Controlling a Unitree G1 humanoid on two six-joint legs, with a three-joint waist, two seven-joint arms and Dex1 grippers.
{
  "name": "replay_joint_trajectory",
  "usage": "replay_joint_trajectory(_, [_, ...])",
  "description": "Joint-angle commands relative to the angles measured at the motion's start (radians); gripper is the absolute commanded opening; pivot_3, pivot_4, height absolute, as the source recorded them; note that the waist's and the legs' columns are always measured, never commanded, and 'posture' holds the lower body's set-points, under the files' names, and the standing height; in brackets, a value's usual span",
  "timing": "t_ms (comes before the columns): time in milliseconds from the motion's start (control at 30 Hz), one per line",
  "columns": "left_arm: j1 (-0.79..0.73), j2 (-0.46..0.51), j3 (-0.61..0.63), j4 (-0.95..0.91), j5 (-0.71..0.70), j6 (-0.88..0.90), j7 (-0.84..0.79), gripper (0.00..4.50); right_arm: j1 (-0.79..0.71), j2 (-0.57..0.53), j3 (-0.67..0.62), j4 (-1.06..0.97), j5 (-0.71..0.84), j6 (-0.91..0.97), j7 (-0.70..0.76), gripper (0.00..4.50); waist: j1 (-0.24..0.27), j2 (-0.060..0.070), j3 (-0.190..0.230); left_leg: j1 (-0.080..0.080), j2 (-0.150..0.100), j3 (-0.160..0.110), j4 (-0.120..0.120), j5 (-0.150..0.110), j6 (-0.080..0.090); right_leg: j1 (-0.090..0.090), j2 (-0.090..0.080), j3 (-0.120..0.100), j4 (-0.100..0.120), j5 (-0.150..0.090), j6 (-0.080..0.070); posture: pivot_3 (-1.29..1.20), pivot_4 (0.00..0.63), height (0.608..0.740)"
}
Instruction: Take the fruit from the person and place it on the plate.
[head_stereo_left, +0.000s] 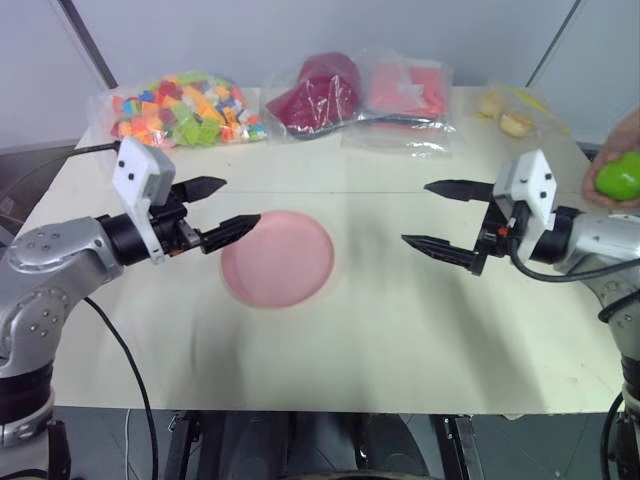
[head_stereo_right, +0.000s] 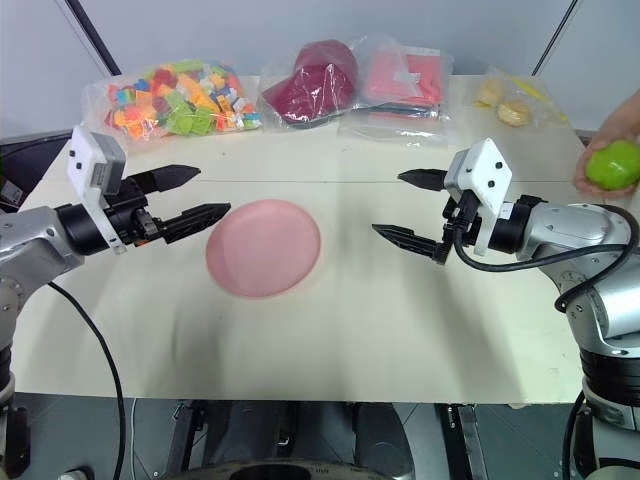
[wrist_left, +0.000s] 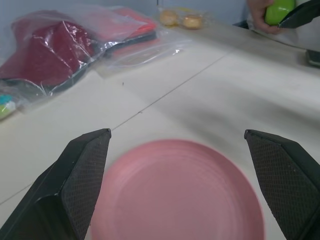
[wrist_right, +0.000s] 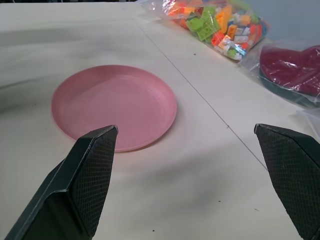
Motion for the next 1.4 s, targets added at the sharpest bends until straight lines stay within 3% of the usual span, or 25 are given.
replay_joint_trajectory(33, [-0.003,0.007,0.034,-0.025,-0.011,-0.004,0.010,4.50,-0.013,-0.010,-0.028,-0.017,0.002,-0.015,-0.005,4.47,0.000,0.000,0.000,0.000,0.000,0.000,0.000,0.000,0.000,0.000,0.000,0.000,0.000,0.000,0.000,0.00,0.150,0.740])
replay_joint_trajectory(1400, [-0.041,-0.014,-0.015,-0.005,0.018,-0.027,-0.003,4.50,-0.019,-0.012,-0.028,-0.040,0.006,0.008,-0.057,4.47,0.000,0.000,0.000,0.000,0.000,0.000,0.000,0.001,-0.001,0.000,0.000,0.000,0.000,0.000,0.000,0.00,0.150,0.740])
